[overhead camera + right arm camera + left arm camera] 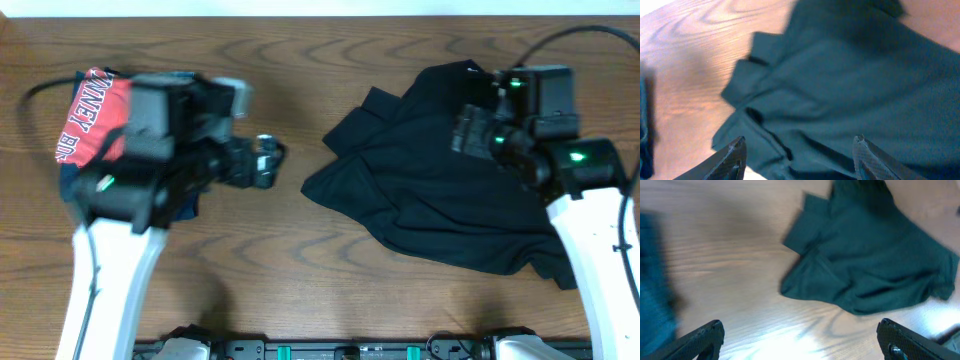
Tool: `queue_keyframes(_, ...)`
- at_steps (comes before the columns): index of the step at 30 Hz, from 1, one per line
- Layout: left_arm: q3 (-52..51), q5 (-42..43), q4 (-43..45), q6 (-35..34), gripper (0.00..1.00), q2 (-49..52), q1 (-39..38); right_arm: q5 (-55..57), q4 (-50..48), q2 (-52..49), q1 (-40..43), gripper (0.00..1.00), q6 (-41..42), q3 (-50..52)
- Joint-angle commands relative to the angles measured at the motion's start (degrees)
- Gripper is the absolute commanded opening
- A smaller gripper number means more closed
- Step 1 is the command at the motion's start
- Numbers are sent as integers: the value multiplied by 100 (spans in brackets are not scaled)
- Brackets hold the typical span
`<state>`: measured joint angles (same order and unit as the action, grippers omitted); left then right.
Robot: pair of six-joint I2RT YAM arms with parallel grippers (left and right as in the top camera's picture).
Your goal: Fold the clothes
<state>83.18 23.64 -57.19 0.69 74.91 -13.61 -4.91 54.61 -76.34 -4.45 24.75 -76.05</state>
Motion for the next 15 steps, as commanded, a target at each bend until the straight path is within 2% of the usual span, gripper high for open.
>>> queue_keyframes(1,-24,76,306,166,98,686,-444,-162,291,-28,516,68,358,0)
queue_keyframes(3,-24,79,704,168,98,1161,-610,-212,509,-70,791,68,374,0)
queue_keyframes(5,-24,76,1165,203,77,1628,-721,-221,660,-107,968,67,345,0)
queue_keyframes(9,-24,76,2098,199,50,2568,-850,-219,765,-160,1104,68,59,0)
queue_keyframes(12,-24,76,2806,199,50,3233,-885,-199,820,-168,1115,68,-66,4)
queue_keyframes(14,-24,76,3226,199,65,3606,-887,-197,824,-168,1115,68,-127,4)
queue_keyframes(15,-24,76,3432,199,68,3792,-887,-197,835,-168,1115,69,-127,4)
